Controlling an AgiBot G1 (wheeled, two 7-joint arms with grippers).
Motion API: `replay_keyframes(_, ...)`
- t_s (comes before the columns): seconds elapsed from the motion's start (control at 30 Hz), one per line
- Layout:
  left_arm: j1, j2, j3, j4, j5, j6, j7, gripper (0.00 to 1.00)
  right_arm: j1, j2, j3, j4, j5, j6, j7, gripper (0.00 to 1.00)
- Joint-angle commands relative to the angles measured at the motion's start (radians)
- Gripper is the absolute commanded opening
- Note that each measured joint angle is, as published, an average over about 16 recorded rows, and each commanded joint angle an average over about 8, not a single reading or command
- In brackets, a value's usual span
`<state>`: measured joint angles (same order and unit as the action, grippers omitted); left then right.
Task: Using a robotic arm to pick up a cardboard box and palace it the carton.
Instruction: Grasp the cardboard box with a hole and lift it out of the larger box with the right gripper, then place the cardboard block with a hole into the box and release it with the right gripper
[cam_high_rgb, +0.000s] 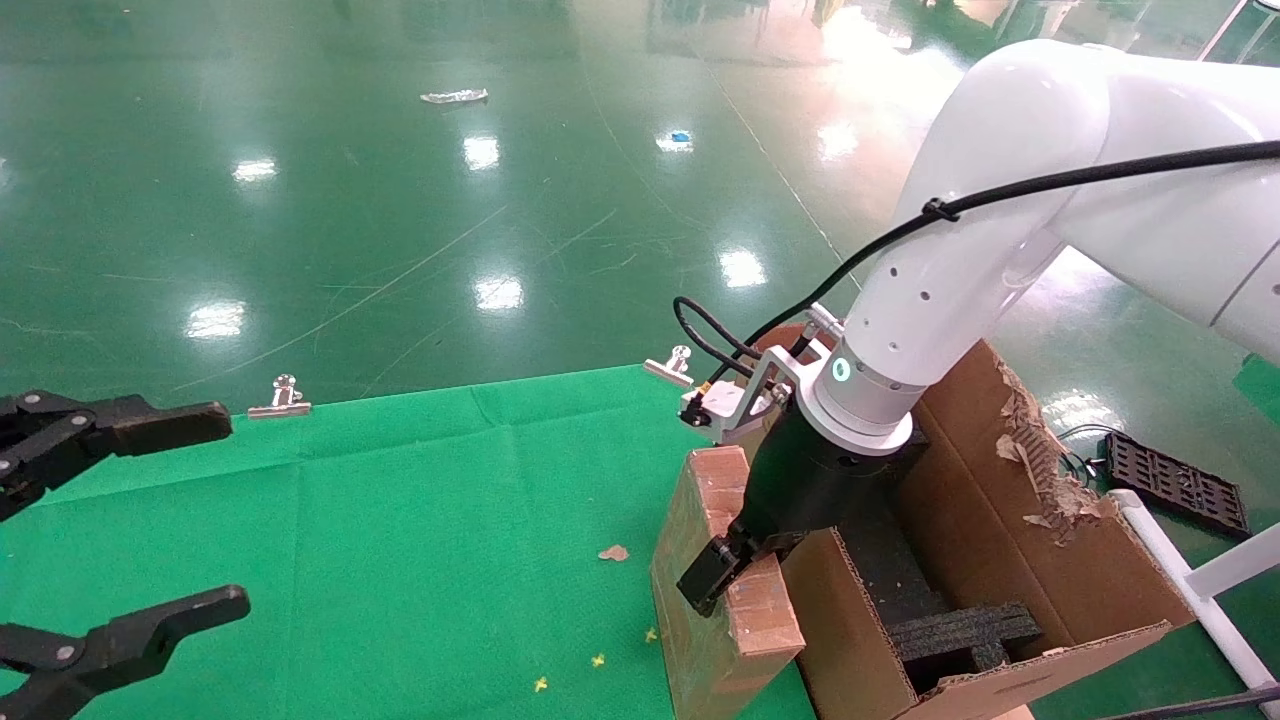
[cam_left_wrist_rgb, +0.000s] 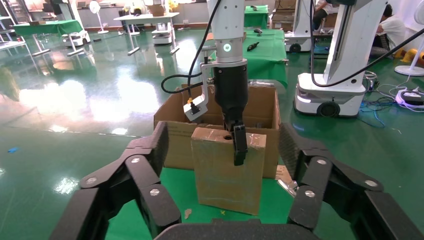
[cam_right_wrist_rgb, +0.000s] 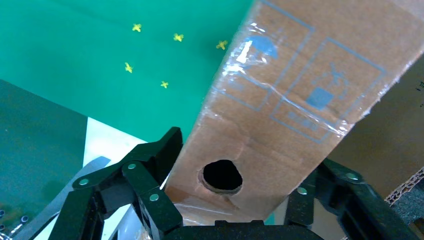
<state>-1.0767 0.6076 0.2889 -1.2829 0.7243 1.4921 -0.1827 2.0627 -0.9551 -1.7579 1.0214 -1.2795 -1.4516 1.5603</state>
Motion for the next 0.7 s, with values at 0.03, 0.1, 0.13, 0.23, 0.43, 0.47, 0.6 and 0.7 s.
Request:
replay_keyframes(0.03,0.000,0.000,0.000,0.000,0.000,0.000,0.000,0.00,-0.002,0.005,0.000,0.002,-0.001,0.003,0.000,0.00)
replay_keyframes(0.1,0.000,0.000,0.000,0.000,0.000,0.000,0.000,0.00,0.000,0.015,0.002,0.010,-0.002,0.011,-0.007,0.00)
replay_keyframes(0.13,0.000,0.000,0.000,0.000,0.000,0.000,0.000,0.00,0.003,0.021,0.004,0.015,-0.003,0.014,-0.011,0.00)
replay_keyframes(0.23,0.000,0.000,0.001,0.000,0.000,0.000,0.000,0.00,0.016,0.044,0.015,0.033,-0.003,0.028,-0.031,0.00)
replay_keyframes(0.43,0.000,0.000,0.001,0.000,-0.001,0.000,0.000,0.00,0.082,0.141,0.081,0.085,0.023,0.083,-0.152,0.00)
replay_keyframes(0.47,0.000,0.000,0.001,0.000,-0.001,0.000,0.000,0.00,0.099,0.165,0.097,0.093,0.029,0.095,-0.183,0.00)
replay_keyframes(0.6,0.000,-0.001,0.001,0.000,-0.001,-0.001,0.001,0.00,0.179,0.257,0.163,0.106,0.042,0.137,-0.301,0.00)
replay_keyframes(0.7,0.000,-0.001,0.001,0.000,-0.001,-0.001,0.001,0.00,0.237,0.312,0.199,0.094,0.038,0.150,-0.365,0.00)
